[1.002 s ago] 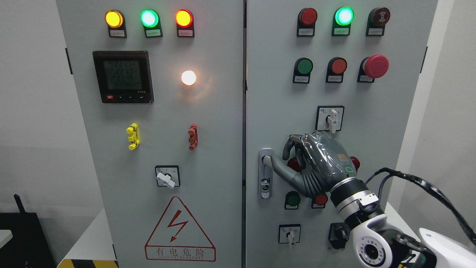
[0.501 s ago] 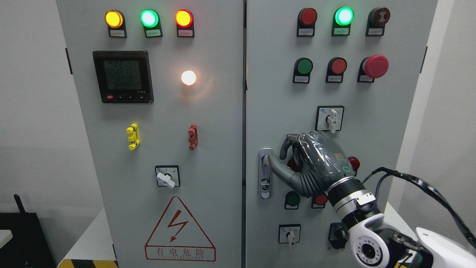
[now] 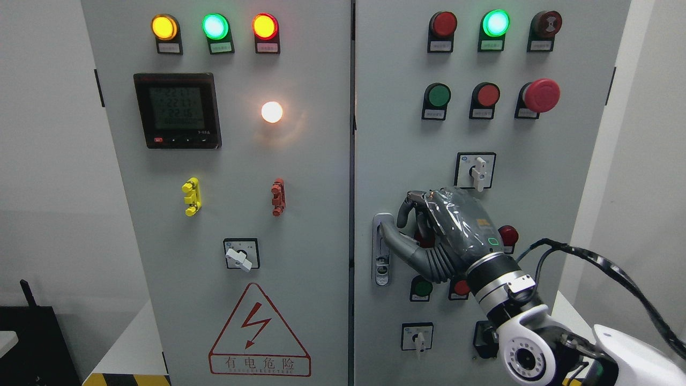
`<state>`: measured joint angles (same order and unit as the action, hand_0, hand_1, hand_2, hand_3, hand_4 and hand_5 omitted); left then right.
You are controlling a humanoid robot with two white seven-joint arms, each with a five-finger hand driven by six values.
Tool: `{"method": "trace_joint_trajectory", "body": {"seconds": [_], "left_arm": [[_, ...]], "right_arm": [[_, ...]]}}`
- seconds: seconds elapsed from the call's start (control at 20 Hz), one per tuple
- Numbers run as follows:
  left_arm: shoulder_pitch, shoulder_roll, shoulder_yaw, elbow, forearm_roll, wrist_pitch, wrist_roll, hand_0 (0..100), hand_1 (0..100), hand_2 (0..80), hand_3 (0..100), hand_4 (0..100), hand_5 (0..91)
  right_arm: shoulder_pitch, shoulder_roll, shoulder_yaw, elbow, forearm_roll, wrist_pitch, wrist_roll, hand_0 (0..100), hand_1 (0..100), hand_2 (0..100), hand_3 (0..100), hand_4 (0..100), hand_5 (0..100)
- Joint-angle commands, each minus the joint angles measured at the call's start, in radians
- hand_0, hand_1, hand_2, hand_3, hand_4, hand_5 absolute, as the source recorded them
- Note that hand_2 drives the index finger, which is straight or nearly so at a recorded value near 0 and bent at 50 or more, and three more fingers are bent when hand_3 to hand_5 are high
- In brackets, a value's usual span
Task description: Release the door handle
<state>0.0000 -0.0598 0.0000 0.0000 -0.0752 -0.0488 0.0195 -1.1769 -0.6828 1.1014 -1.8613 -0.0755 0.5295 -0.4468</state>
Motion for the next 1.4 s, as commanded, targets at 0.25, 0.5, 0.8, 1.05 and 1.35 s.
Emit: {"method": "trace_joint_trajectory", "body": {"seconds": [0.25,0.5,0.8,1.05,1.35], "left_arm": [[-0.003,0.0,0.002,0.009,0.0,0.001,0.0,12,39,0.0,0,0,0.0],[-0.003,0.0,0.002,0.009,0.0,0.0,0.0,12,39,0.0,0,0,0.0],[-0.003,0.0,0.002,0.009,0.0,0.0,0.0,12,39,0.0,0,0,0.0],[-0.003,0.0,0.002,0.009,0.0,0.0,0.0,12,39,0.0,0,0,0.0],[-0.003,0.0,0.002,0.009,0.0,0.001,0.0,12,39,0.0,0,0,0.0]], "right_arm": [[-0.009,0.014,0.0,-0.001,0.002,-0.005,0.0,47,34,59,100,100,100],[-0.012,0.022,0.0,-0.001,0.002,-0.006,-0.001,46,35,59,100,100,100],[-0.016,0.022,0.0,-0.002,0.003,-0.008,-0.001,46,35,59,100,100,100],[-0.018,0.026,0.0,-0.01,0.005,-0.009,-0.003,46,35,59,100,100,100],[-0.02,0.034,-0.002,-0.012,0.007,-0.014,-0.003,46,35,59,100,100,100]]}}
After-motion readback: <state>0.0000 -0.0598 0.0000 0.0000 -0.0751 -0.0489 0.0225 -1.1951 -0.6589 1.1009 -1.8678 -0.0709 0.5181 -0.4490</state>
